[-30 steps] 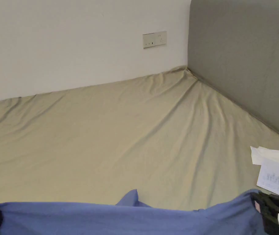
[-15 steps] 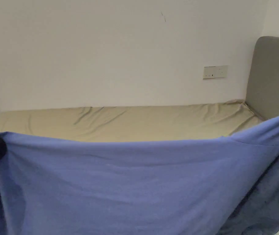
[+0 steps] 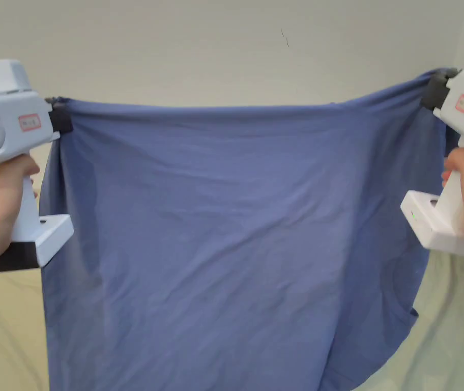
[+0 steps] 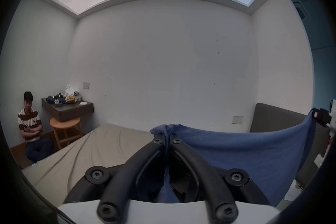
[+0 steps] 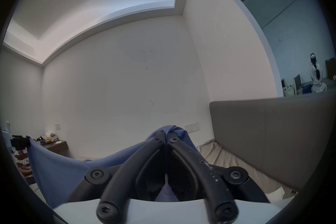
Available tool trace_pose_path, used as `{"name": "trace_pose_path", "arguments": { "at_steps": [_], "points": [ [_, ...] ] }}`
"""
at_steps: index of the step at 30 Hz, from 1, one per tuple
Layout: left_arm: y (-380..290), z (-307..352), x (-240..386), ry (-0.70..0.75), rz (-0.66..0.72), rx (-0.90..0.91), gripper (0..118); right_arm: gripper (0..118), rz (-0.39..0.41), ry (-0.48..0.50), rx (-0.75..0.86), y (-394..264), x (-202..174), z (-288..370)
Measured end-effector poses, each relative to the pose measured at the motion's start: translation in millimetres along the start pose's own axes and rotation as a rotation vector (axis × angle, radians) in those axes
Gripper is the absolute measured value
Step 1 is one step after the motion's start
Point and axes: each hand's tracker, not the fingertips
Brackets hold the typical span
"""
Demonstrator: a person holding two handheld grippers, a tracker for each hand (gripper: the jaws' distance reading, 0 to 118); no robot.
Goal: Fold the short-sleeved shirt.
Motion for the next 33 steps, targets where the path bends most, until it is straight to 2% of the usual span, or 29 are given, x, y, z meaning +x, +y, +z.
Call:
{"name": "trace_pose_path", "arguments": {
  "at_steps": [4,7,9,10,12,15,18,21,27,28,29,31,32,33],
  "points": [
    [15,-39,16,0.008,-0.031,0.001,1,1,0.012,-0.048,-0.018,20,-6,-51],
    [18,-66,33,0.031,-0.116,-0.010,1,1,0.087,-0.088,-0.014,29,-13,-80],
    [22,-81,40,0.022,-0.116,-0.009,1,1,0.128,-0.115,-0.015,34,-17,-96],
    [23,-88,42,0.016,-0.101,-0.002,1,1,0.107,-0.110,-0.017,38,-18,-104],
    [27,-103,45,0.023,-0.059,-0.012,1,1,0.115,-0.124,-0.008,44,-21,-113],
    [32,-121,50,0.028,-0.072,-0.014,1,1,0.110,-0.125,-0.013,51,-18,-129],
    [28,-134,56,0.032,-0.127,-0.031,1,1,0.135,-0.123,-0.033,47,-19,-126],
    [16,-147,55,0.015,-0.109,-0.048,1,1,0.073,-0.130,-0.099,28,-11,-122],
    [-34,-146,60,-0.018,-0.125,-0.143,1,1,0.053,-0.105,-0.174,-33,20,-102],
    [-43,-141,62,-0.036,-0.126,-0.156,1,1,0.044,-0.128,-0.195,-43,23,-95],
    [-52,-137,61,-0.059,-0.150,-0.182,1,1,-0.012,-0.100,-0.211,-54,31,-87],
    [-72,-124,57,-0.065,-0.149,-0.201,1,1,0.012,-0.069,-0.240,-74,42,-65],
    [-84,-113,50,-0.091,-0.114,-0.193,1,1,0.073,-0.072,-0.264,-82,44,-56],
    [-93,-105,47,-0.093,-0.114,-0.212,1,1,0.078,-0.071,-0.279,-89,49,-45]
  ]
}}
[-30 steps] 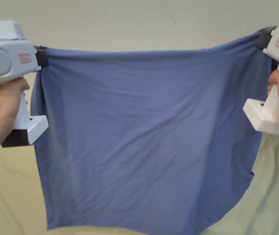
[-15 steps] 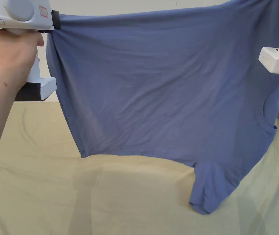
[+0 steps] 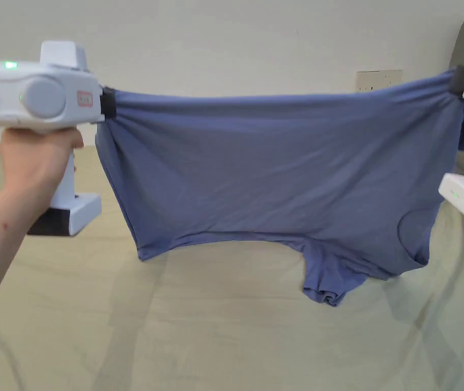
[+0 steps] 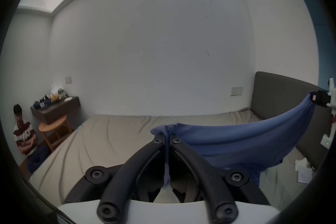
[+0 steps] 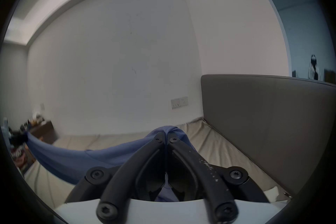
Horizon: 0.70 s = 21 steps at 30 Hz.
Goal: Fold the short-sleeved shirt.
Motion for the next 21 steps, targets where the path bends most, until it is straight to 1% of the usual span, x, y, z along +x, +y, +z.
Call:
{"name": "trace_pose_path", "arguments": {
  "at_steps": [1,2,3,4,5,6,7,9,10,11,13,14,15,18,20,21],
  "points": [
    [-14,10,-2,-0.014,0.007,-0.032,1,1,-0.023,0.045,-0.010,-17,9,15],
    [-29,19,-5,-0.023,0.016,-0.024,1,1,-0.014,0.030,-0.042,-31,14,28],
    [-40,27,-5,-0.032,0.007,-0.066,1,1,-0.044,0.070,-0.065,-40,23,28],
    [-54,41,-7,-0.031,0.010,-0.059,1,1,-0.047,0.055,-0.058,-54,30,41],
    [-67,55,-10,-0.052,0.017,-0.072,1,1,-0.068,0.070,-0.093,-67,36,57],
    [-79,69,-13,-0.060,0.060,-0.067,1,1,-0.074,0.080,-0.083,-79,41,73],
    [-91,84,-15,-0.063,0.045,-0.075,1,1,-0.048,0.067,-0.099,-88,48,80],
    [-115,115,-20,-0.070,0.061,-0.077,1,1,-0.053,0.084,-0.106,-109,57,110],
    [-125,128,-24,-0.091,0.077,-0.126,1,1,-0.042,0.086,-0.151,-116,60,126],
    [-137,145,-29,-0.101,0.129,-0.116,1,1,-0.033,0.095,-0.139,-125,63,138],
    [-155,175,-32,-0.103,0.086,-0.146,1,1,-0.034,0.083,-0.159,-138,67,166],
    [-163,191,-30,-0.093,0.073,-0.148,1,1,-0.058,0.106,-0.163,-145,71,181],
    [-170,205,-32,-0.094,0.066,-0.166,1,1,-0.053,0.105,-0.184,-150,72,194],
    [-188,249,-35,-0.089,0.064,-0.185,1,1,0.021,0.118,-0.239,-166,75,232],
    [-202,279,-38,-0.097,0.052,-0.214,1,1,-0.001,0.144,-0.285,-178,82,259],
    [-208,292,-40,-0.099,0.050,-0.232,1,1,0.009,0.149,-0.318,-183,86,268]
  ]
}}
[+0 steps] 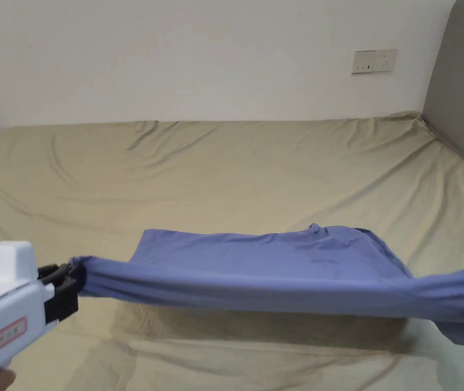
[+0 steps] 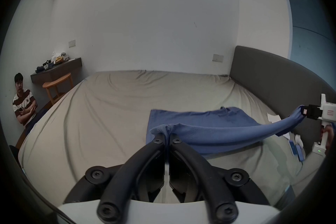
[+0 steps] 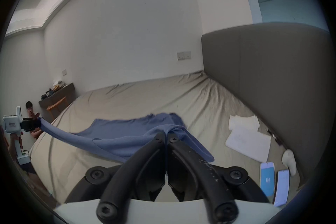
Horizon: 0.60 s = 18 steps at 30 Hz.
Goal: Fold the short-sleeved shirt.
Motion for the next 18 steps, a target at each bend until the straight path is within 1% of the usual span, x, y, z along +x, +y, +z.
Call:
{"name": "trace_pose_path", "arguments": {
  "at_steps": [2,4,6,7,8,9,11,17,18],
  "points": [
    [-24,22,-4,-0.020,-0.022,-0.065,1,1,0.003,-0.003,-0.050,-22,5,20],
    [-48,36,-4,-0.027,-0.064,-0.135,1,1,0.005,0.014,-0.132,-42,12,28],
    [-72,43,-5,-0.022,-0.095,-0.231,1,1,0.078,0.037,-0.250,-62,14,30],
    [-85,44,-6,-0.027,-0.113,-0.267,1,1,0.097,0.055,-0.310,-74,15,29],
    [-97,43,-6,-0.023,-0.111,-0.312,1,1,0.111,0.070,-0.372,-84,17,26],
    [-109,41,-11,-0.027,-0.094,-0.331,1,1,0.106,0.072,-0.405,-93,18,22],
    [-129,35,-11,-0.043,-0.080,-0.409,1,1,0.139,0.072,-0.482,-115,20,14],
    [-181,-3,-14,-0.059,-0.102,-0.615,1,1,0.195,0.075,-0.688,-165,23,-22],
    [-186,-9,-13,-0.049,-0.121,-0.614,1,1,0.222,0.081,-0.720,-176,27,-27]
  ]
}}
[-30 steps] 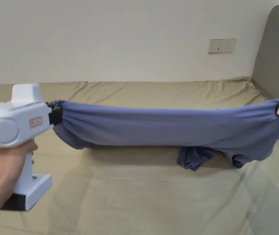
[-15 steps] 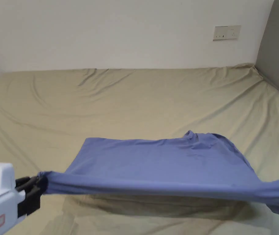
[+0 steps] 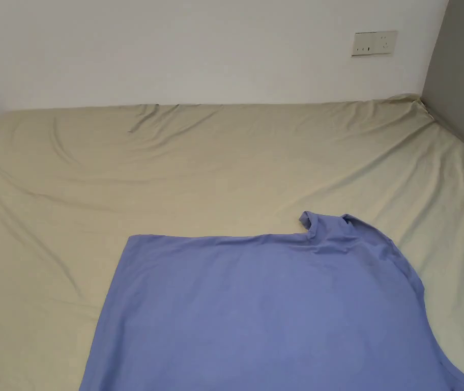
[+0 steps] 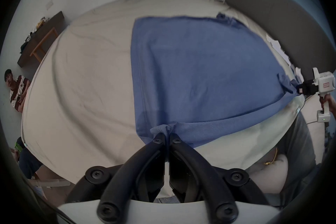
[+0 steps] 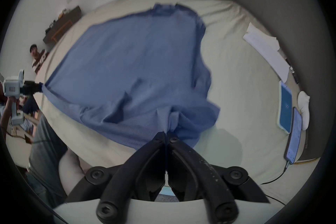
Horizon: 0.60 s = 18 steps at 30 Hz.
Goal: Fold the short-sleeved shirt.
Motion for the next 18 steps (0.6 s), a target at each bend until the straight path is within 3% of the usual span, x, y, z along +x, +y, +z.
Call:
{"name": "trace_pose_path", "arguments": {
  "at_steps": [6,7,8,9,10,11,13,14,18],
  "points": [
    [2,-27,3,0.000,0.011,-0.116,1,2,-0.022,-0.009,-0.024,-1,1,-16],
    [3,-32,3,-0.010,0.032,-0.146,4,11,-0.009,-0.009,-0.032,-1,1,-16],
    [3,-30,2,-0.010,0.018,-0.127,16,34,0.013,-0.012,-0.041,1,0,-11],
    [2,-23,2,-0.001,-0.001,-0.090,57,79,0.020,-0.018,-0.028,2,0,-4],
    [0,-10,4,0.035,0.000,-0.006,97,114,0.034,-0.038,0.029,4,1,11],
    [-5,15,7,0.010,-0.014,0.095,118,118,0.027,-0.033,0.157,5,2,35],
    [-1,62,11,0.010,0.062,0.253,104,103,-0.006,-0.090,0.316,14,3,83],
    [2,88,15,0.038,0.088,0.315,102,104,-0.047,-0.101,0.376,18,4,107],
    [-1,197,15,0.103,0.154,0.721,118,118,-0.111,-0.147,0.752,27,-14,204]
  ]
}}
